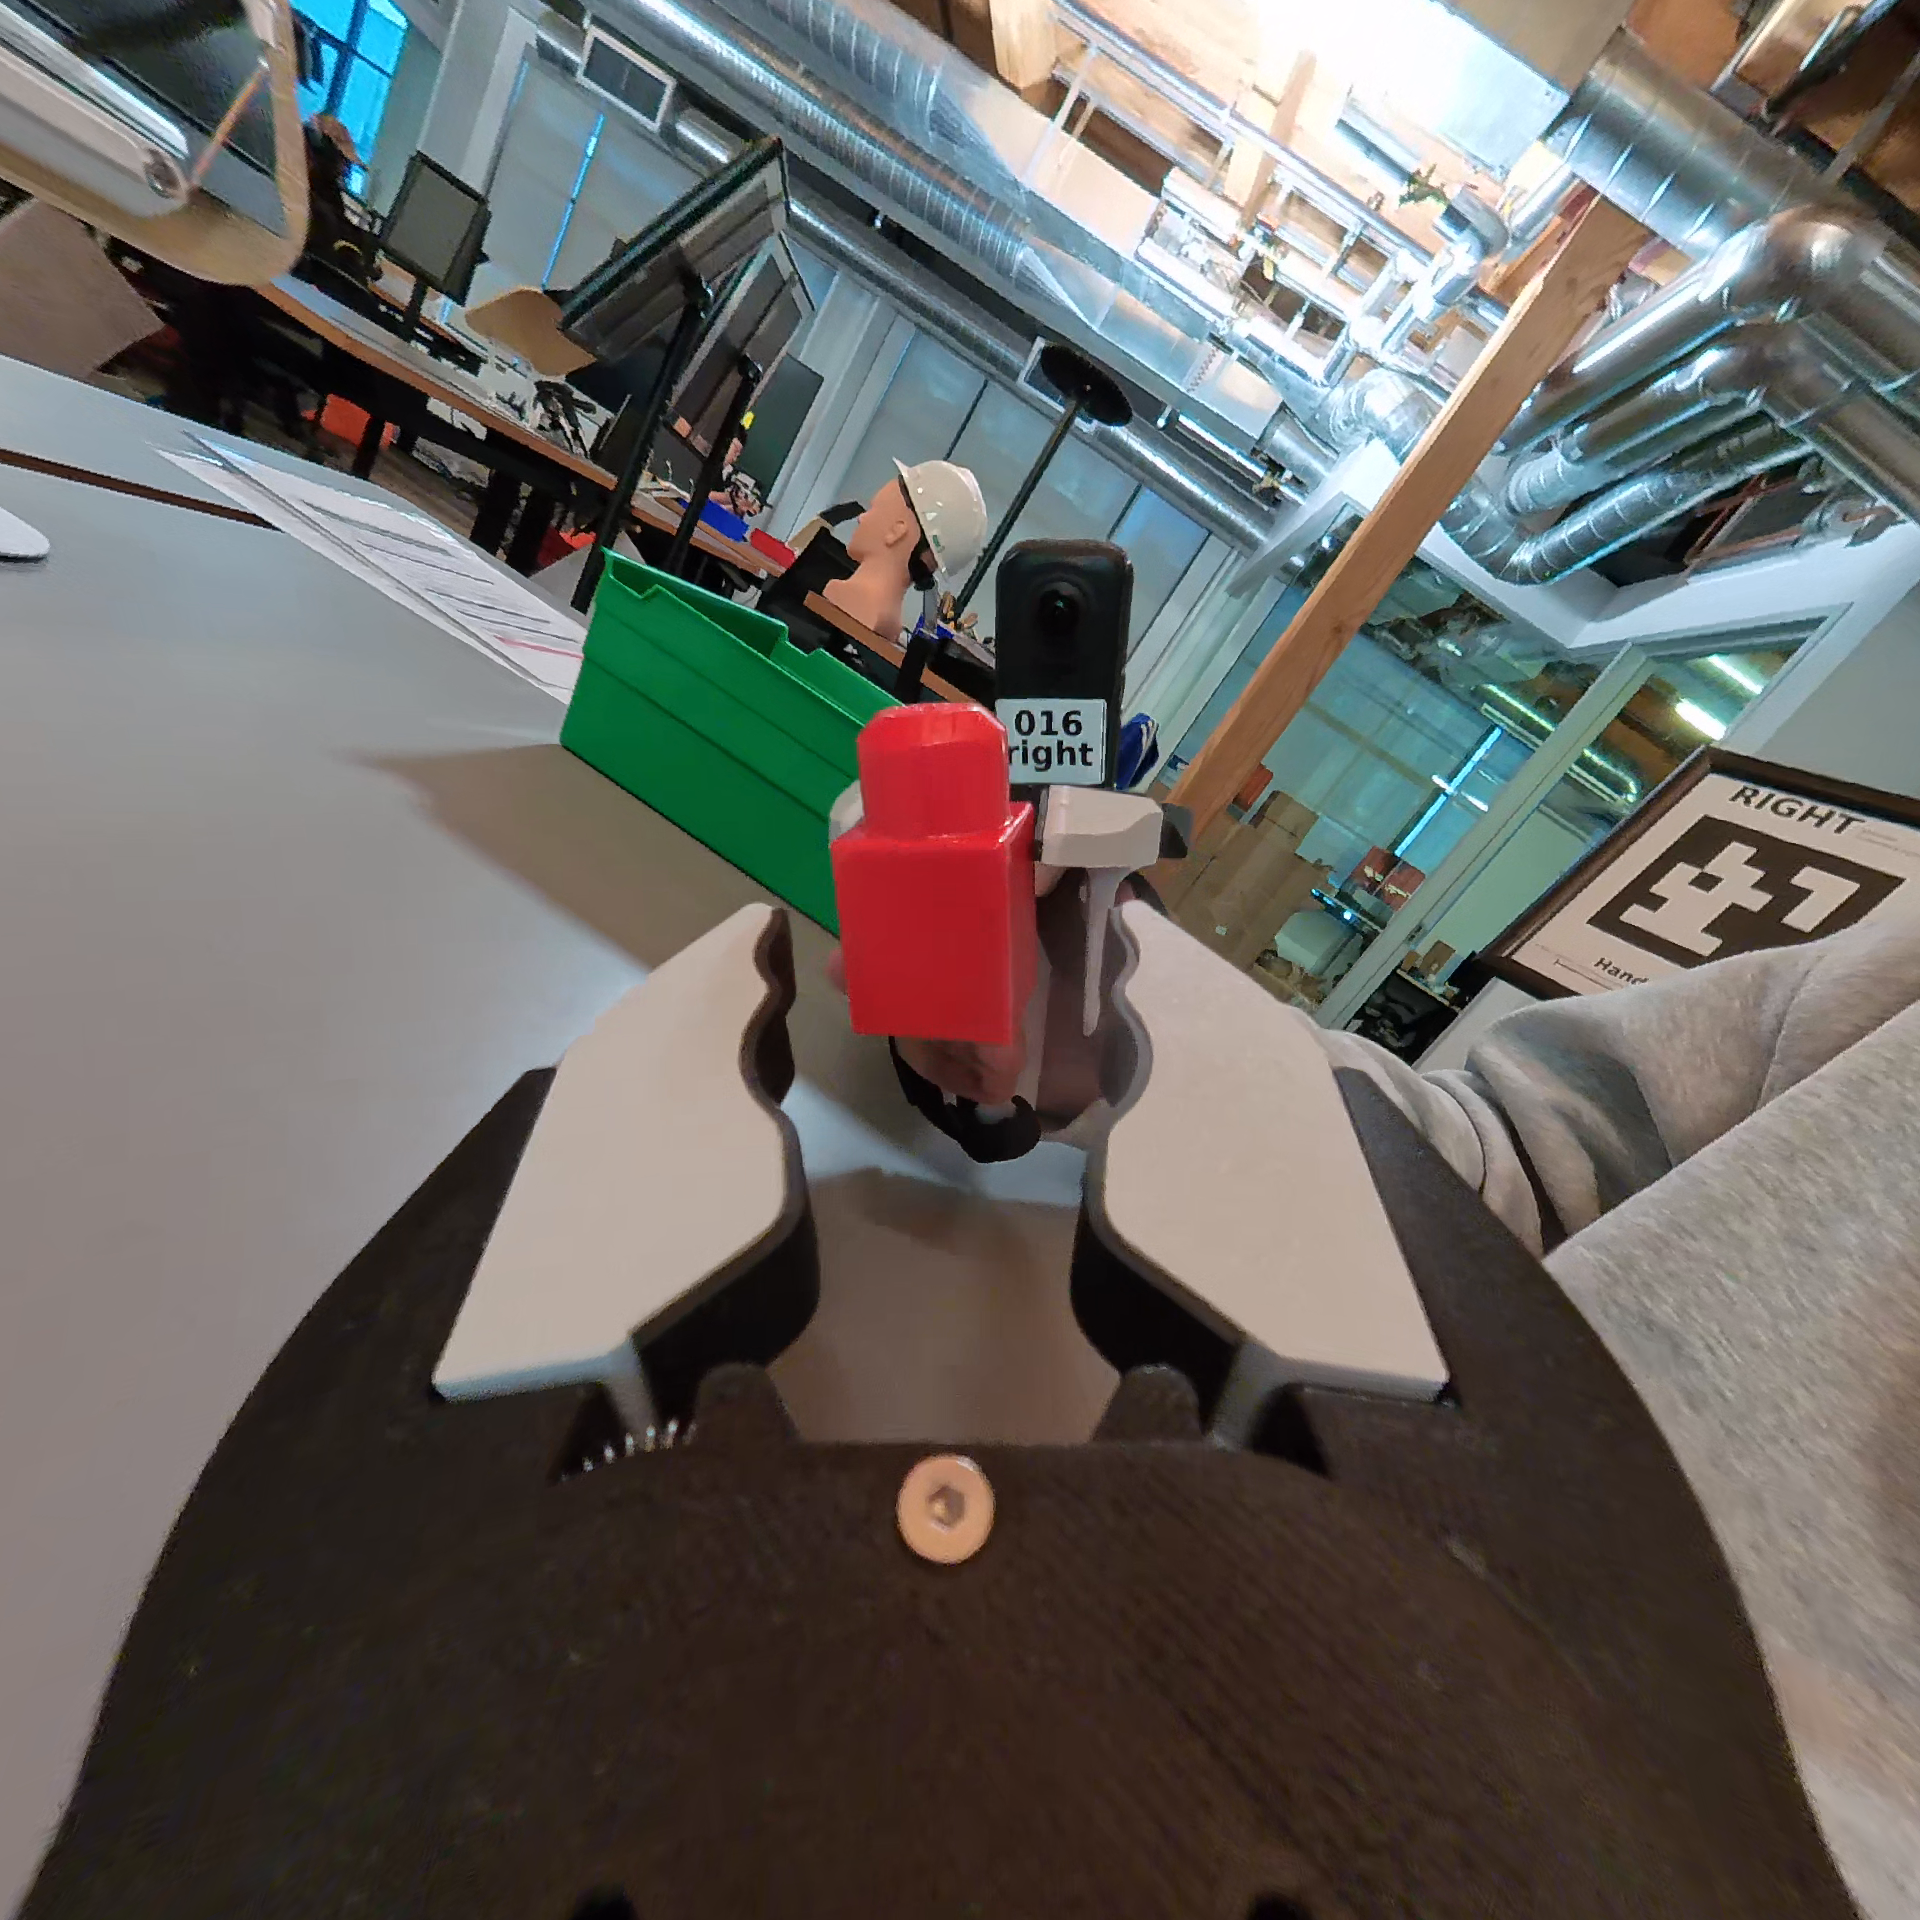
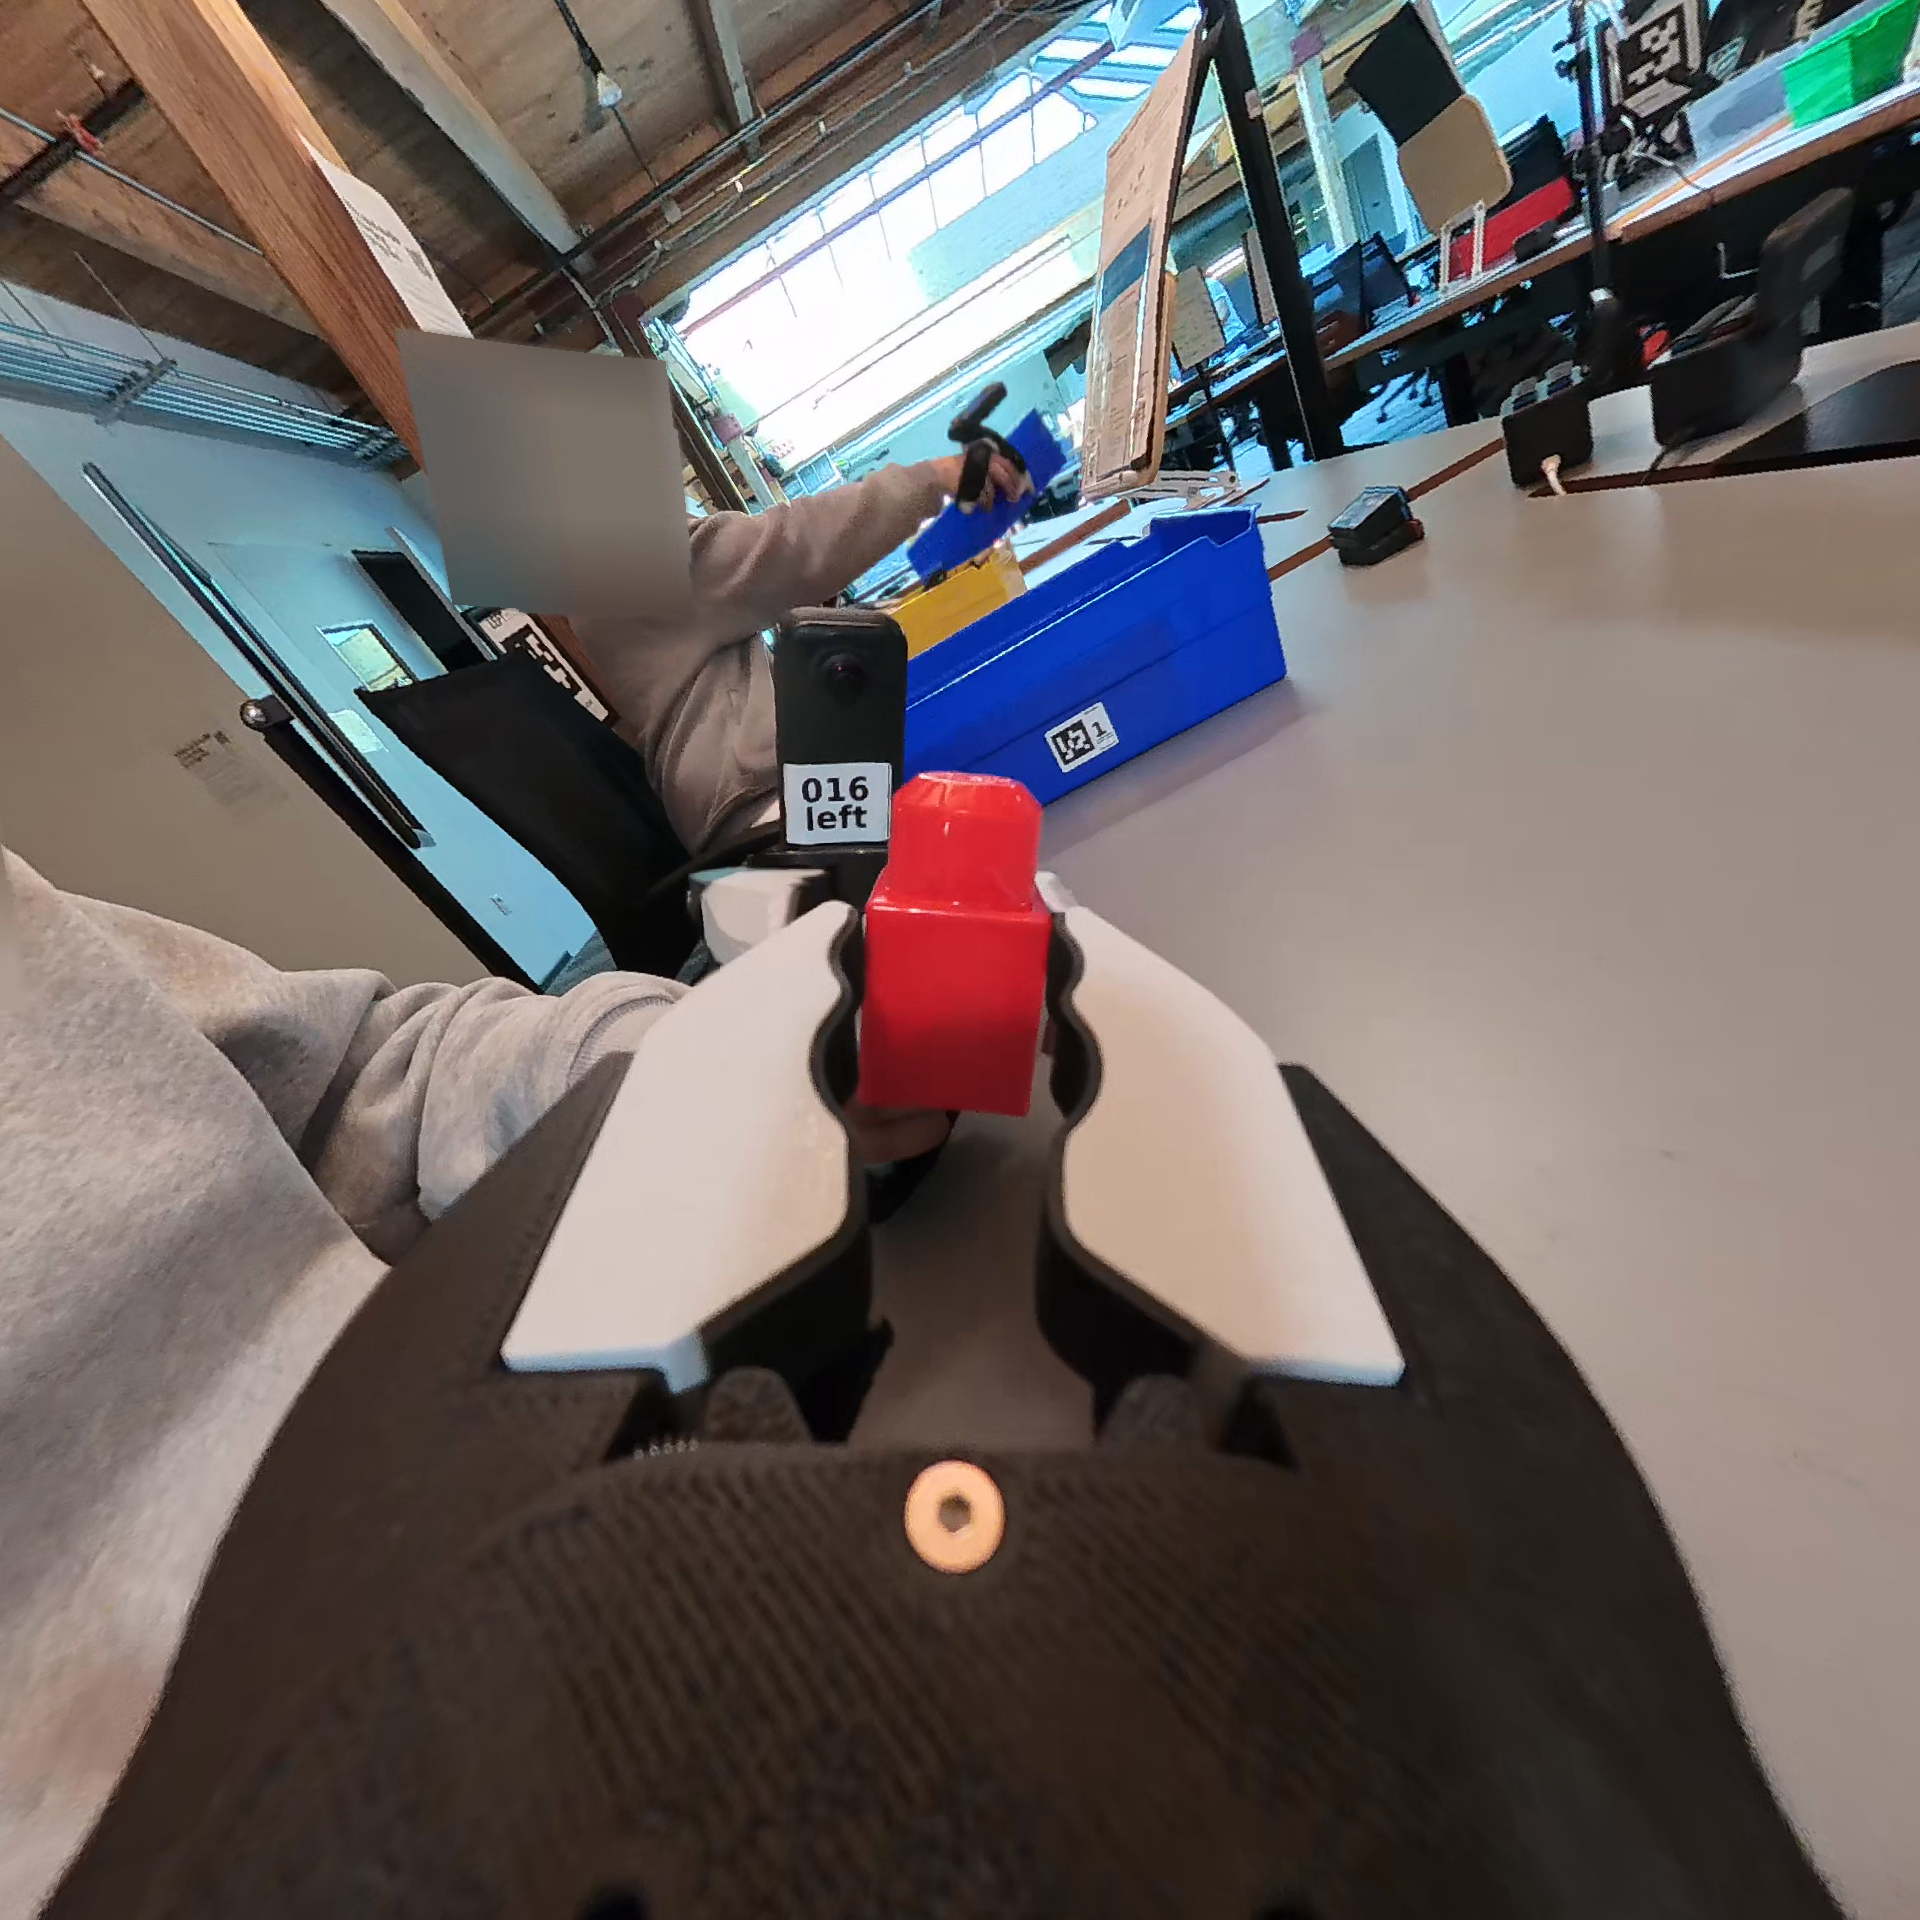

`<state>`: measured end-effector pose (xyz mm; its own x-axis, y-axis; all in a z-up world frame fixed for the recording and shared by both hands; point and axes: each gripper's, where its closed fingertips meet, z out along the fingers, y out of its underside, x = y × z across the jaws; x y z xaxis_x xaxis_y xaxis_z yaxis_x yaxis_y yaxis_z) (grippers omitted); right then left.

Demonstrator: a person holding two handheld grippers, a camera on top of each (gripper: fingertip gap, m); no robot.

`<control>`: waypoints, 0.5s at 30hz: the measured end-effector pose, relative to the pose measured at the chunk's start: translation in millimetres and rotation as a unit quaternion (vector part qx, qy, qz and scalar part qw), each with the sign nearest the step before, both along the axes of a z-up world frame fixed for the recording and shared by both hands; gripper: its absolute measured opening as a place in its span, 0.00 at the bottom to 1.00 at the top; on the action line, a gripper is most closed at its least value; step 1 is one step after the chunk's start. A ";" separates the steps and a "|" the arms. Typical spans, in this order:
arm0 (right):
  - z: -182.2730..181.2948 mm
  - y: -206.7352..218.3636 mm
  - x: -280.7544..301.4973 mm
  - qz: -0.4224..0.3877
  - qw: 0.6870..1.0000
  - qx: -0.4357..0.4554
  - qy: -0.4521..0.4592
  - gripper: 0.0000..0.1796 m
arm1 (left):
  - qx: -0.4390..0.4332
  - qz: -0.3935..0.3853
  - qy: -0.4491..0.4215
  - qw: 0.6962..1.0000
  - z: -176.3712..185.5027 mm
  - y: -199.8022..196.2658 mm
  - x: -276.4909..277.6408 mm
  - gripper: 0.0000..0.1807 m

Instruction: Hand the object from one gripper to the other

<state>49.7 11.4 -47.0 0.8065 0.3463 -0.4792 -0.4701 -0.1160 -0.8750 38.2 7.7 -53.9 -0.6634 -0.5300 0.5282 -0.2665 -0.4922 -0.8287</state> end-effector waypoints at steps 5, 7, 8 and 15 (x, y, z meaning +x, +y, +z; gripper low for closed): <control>-0.1 -2.7 -0.7 0.025 0.999 -0.009 0.045 0.19 | 0.032 0.087 -0.038 0.995 10.0 22.5 2.7 0.37; 2.6 -4.3 -0.2 0.038 0.996 -0.006 0.077 0.19 | 0.095 0.124 -0.079 0.985 15.6 25.1 1.3 0.43; 4.2 -5.3 0.8 0.044 0.995 -0.002 0.094 0.19 | 0.129 0.132 -0.098 0.978 16.5 22.3 0.6 0.47; 5.7 -9.5 0.2 0.121 0.963 -0.009 0.242 0.19 | 0.328 0.104 -0.170 0.923 -7.7 -19.9 -5.6 0.53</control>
